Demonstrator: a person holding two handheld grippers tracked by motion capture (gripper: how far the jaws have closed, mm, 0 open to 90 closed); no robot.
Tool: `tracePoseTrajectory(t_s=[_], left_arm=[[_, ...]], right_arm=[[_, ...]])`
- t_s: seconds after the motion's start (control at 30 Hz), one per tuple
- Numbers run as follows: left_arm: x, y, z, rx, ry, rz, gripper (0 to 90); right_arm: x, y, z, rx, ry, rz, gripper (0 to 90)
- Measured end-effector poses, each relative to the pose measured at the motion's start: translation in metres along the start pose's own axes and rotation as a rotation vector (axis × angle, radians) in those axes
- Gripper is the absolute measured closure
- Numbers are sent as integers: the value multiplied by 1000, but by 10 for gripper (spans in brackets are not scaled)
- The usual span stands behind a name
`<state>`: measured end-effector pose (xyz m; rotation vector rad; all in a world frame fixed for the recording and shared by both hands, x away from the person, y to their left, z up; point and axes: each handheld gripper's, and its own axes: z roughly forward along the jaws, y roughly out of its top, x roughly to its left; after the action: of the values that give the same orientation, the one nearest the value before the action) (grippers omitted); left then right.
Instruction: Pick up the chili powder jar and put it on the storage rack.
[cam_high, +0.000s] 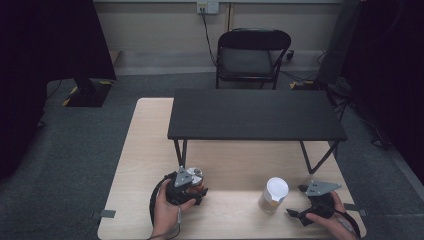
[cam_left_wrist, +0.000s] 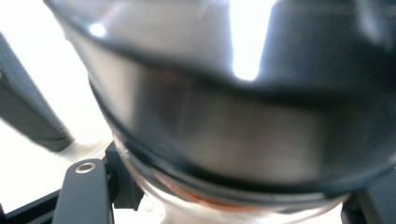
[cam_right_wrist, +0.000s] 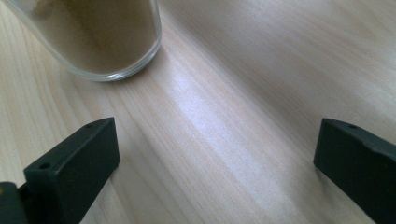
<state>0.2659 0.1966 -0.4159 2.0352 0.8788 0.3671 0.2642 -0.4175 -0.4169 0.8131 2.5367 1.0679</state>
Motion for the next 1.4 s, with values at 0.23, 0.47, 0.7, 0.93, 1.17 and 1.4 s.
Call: tracePoseTrajectory(t_s=[0.23, 0.47, 0.7, 0.93, 1.17, 1.4], left_arm=[[-4, 12, 8, 8, -39, 24, 309], [-11, 23, 17, 12, -67, 54, 309], [-18, 37, 24, 21, -94, 86, 309], [-22, 50, 28, 22, -119, 105, 309], [-26, 62, 32, 25, -140, 125, 309], [-30, 73, 36, 38, -156, 146, 310]], right_arm=[[0, 0, 0, 0, 0, 0, 0], [0, 0, 0, 0, 0, 0, 0], [0, 0, 0, 0, 0, 0, 0], [0, 0, 0, 0, 0, 0, 0], [0, 0, 0, 0, 0, 0, 0], [0, 0, 0, 0, 0, 0, 0]])
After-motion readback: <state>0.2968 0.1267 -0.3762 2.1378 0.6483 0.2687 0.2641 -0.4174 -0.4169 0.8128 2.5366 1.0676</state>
